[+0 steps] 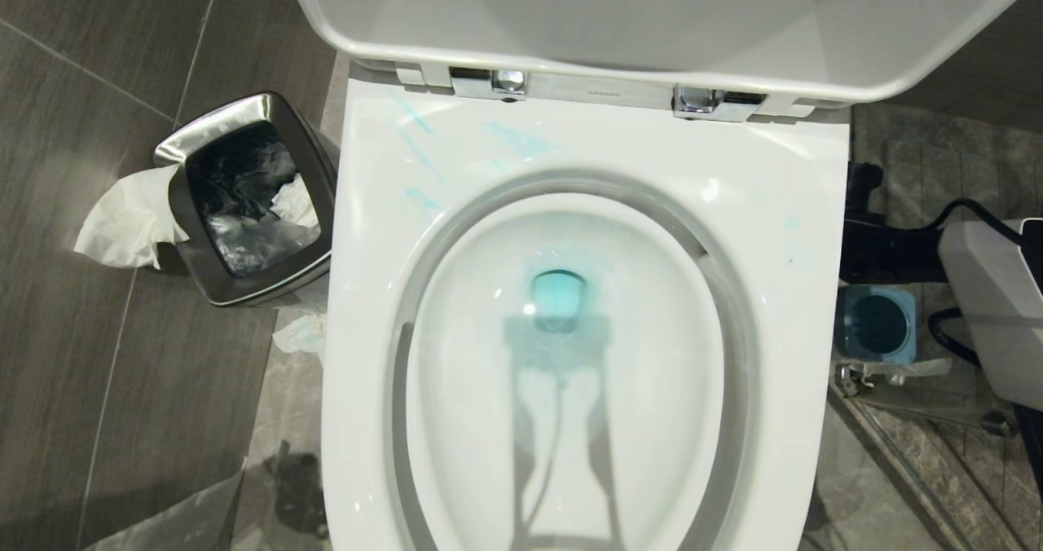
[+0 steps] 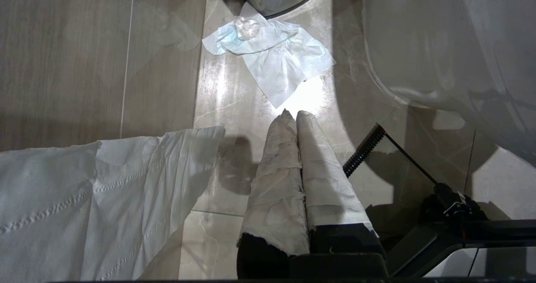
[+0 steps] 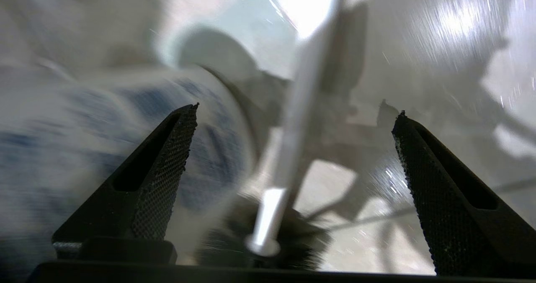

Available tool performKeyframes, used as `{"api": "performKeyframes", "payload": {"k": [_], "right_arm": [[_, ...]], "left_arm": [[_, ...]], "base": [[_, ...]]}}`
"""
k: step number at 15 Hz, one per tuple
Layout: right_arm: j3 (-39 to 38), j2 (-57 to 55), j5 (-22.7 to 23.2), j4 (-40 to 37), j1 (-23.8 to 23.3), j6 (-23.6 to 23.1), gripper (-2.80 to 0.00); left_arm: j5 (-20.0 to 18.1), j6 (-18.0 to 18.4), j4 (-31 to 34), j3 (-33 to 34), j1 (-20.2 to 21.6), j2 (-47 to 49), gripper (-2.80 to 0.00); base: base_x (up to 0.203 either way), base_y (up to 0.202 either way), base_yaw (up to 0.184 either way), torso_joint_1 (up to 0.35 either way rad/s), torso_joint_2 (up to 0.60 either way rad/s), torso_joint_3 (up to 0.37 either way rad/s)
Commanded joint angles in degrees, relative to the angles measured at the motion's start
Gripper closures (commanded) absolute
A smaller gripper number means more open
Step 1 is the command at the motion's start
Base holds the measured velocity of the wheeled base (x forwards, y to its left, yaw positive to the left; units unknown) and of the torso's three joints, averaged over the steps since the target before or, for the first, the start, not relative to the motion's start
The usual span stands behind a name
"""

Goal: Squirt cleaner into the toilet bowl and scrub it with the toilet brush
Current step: Put the toilet brush back

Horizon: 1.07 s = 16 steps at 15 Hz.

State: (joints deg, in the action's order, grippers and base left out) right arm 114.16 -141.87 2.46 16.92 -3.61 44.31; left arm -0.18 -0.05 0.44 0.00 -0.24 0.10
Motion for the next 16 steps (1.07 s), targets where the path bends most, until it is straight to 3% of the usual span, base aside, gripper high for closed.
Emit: {"api": "performKeyframes", "payload": {"k": [1,11,16], "right_arm": [[0.01,-2.58,-2.52,-0.04,0.48,0.25,-2.80],[0.01,-3.32,-4.43,-0.03,0.36,0.16,-2.80],[0.01,-2.62,-10.40,-8.07,0.88,-0.10,-2.80]], "left_arm": [[0.01,0.05,0.00,0.09,-0.02,0.08,0.00],[0.01,0.49,0.18,0.09,-0.02,0.08,0.00],[0.09,0.38,0.18,0.09,-0.02,0.08,0.00]], "base": [[0.000,0.000,0.000,0.000,0.00,0.000],[0.000,0.000,0.000,0.000,0.00,0.000],[0.000,0.000,0.000,0.000,0.00,0.000]]}}
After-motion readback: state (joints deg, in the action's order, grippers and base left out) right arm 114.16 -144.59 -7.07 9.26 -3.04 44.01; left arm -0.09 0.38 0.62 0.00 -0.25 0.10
